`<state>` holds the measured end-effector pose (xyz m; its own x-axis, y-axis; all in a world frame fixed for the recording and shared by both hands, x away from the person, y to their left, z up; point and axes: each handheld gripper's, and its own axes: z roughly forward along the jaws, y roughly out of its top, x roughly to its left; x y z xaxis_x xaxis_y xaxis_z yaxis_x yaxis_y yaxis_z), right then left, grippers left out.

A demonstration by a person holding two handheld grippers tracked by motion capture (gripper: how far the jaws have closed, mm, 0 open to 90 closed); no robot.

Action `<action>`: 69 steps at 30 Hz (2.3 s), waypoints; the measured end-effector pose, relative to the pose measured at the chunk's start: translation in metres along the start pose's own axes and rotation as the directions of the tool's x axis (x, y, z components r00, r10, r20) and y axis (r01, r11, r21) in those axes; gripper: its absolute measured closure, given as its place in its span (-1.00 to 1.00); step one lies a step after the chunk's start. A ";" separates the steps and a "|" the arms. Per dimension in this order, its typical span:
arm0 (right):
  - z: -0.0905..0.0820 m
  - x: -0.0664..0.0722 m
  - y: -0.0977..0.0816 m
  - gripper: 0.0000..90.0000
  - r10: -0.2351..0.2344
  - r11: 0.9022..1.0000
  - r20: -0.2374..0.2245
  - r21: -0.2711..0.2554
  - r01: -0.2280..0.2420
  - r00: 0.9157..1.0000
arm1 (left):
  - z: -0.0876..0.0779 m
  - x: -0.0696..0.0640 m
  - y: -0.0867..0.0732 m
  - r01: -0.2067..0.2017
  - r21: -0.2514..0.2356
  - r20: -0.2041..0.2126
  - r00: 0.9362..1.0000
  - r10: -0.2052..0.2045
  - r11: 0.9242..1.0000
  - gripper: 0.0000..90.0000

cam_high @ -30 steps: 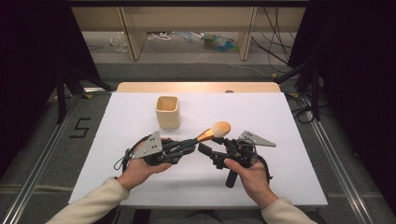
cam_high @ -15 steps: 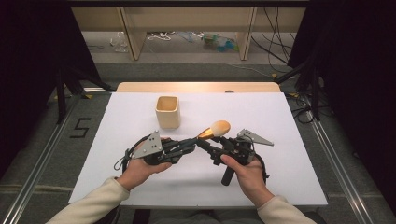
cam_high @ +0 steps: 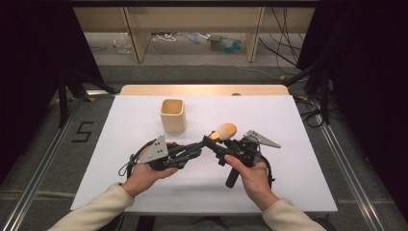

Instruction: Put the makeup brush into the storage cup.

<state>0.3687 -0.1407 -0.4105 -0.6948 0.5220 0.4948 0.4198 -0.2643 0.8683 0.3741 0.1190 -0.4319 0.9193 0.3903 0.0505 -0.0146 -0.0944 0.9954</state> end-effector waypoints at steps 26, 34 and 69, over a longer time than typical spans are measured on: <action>-0.001 0.016 0.021 0.47 -0.341 0.921 -0.091 0.169 0.352 0.936 | 0.000 -0.010 0.002 -0.043 0.169 0.053 0.998 0.034 0.985 -0.53; 0.001 0.019 0.023 0.46 -0.418 0.854 -0.158 0.266 0.446 0.895 | 0.002 -0.012 0.003 -0.028 0.163 0.082 0.997 0.015 0.986 -0.13; 0.008 0.027 0.016 0.47 -0.439 0.810 -0.219 0.324 0.489 0.871 | 0.012 -0.012 0.000 0.066 0.168 0.113 0.990 -0.085 0.984 0.48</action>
<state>0.3612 -0.1248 -0.3837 -0.9178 0.3929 0.0581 0.1892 0.3039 0.9337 0.3677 0.1032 -0.4334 0.9556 0.2914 -0.0439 0.1119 -0.2209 0.9689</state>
